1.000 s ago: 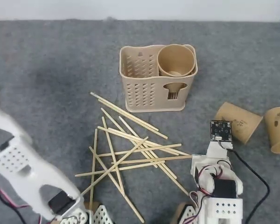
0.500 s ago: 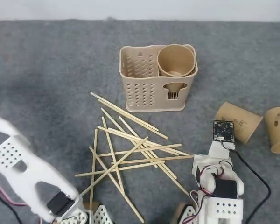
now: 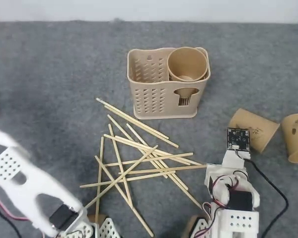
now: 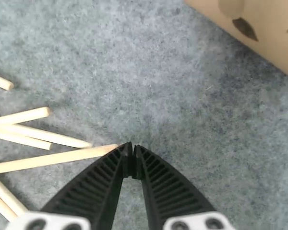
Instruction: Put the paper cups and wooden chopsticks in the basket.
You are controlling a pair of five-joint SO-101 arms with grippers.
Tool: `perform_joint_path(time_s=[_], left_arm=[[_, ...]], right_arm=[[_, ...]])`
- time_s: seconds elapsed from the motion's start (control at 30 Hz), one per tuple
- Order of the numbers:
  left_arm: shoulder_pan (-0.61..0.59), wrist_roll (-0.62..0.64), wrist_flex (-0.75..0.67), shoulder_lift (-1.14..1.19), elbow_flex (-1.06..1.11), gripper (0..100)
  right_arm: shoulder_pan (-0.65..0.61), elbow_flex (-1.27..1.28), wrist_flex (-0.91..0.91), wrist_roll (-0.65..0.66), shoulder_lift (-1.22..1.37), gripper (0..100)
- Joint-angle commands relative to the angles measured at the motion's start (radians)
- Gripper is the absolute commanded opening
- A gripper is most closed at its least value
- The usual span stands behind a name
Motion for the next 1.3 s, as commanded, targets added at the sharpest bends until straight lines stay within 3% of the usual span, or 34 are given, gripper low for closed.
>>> perform_joint_path(time_s=[0.0, 0.43, 0.87, 1.13, 1.27], left_arm=[[-0.038, -0.077, 0.098, -0.015, -0.007, 1], [-0.146, -0.189, 0.307, -0.023, -0.120, 1], [-0.281, -0.245, 0.311, -0.012, -0.186, 1], [-0.261, -0.244, 0.324, -0.087, -0.203, 2], [-0.247, -0.241, 0.359, -0.189, -0.199, 12]], right_arm=[[0.013, 0.006, 0.004, -0.006, -0.005, 0.8], [0.013, 0.006, 0.004, -0.006, -0.005, 0.8], [0.013, 0.006, 0.004, -0.006, -0.005, 0.8], [0.013, 0.006, 0.004, -0.006, -0.005, 0.8], [0.013, 0.006, 0.004, -0.006, -0.005, 0.8]])
